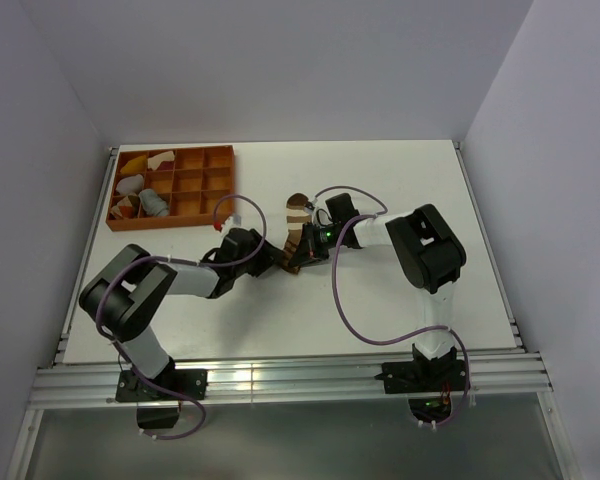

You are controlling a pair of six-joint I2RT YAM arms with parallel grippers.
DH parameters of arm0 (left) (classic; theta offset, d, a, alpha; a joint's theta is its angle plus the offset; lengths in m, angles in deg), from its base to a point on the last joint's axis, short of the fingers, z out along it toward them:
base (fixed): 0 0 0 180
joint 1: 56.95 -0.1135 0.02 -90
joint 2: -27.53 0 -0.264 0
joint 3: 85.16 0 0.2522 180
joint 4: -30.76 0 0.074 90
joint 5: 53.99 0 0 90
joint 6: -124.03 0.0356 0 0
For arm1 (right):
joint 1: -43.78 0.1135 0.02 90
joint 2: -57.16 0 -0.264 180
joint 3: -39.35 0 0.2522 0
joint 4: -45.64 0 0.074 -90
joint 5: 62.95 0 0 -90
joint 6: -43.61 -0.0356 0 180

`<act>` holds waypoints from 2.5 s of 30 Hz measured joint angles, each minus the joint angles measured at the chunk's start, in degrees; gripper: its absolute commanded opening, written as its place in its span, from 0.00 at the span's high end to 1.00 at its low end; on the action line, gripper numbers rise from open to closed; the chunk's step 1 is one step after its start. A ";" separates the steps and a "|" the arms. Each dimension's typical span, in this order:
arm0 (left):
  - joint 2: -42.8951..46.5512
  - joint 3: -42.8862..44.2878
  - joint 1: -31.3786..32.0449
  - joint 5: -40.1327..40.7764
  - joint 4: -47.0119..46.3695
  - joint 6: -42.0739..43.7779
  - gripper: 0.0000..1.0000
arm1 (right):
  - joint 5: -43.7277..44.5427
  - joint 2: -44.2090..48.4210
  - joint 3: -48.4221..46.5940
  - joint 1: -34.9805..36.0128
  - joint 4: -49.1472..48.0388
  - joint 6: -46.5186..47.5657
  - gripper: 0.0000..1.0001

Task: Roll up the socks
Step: Roll the sock at the center of the board.

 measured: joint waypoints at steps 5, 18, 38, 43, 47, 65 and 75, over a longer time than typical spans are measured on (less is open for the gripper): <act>-0.83 0.55 -0.11 0.04 -0.04 -0.09 0.56 | -0.02 0.00 0.02 0.00 -0.09 0.00 1.00; -0.70 3.63 -0.15 0.52 4.46 -2.82 0.38 | -0.04 0.00 0.02 0.00 -0.15 0.02 1.00; -2.38 8.35 0.15 2.27 13.49 -0.87 1.00 | 0.44 0.37 0.37 0.04 -0.42 0.39 1.00; -2.32 9.94 1.14 4.33 16.44 0.13 1.00 | 5.07 3.80 2.91 1.16 -1.79 2.16 0.80; -2.32 11.72 2.43 6.40 19.71 1.36 1.00 | 12.61 9.88 7.43 3.08 -3.43 5.31 0.58; -2.45 18.69 3.85 10.56 33.66 9.62 1.00 | 49.81 28.85 27.69 21.79 -18.71 25.64 0.43; -4.35 23.26 3.87 10.32 39.36 13.68 1.00 | 61.07 27.06 28.59 29.35 -28.63 31.63 0.43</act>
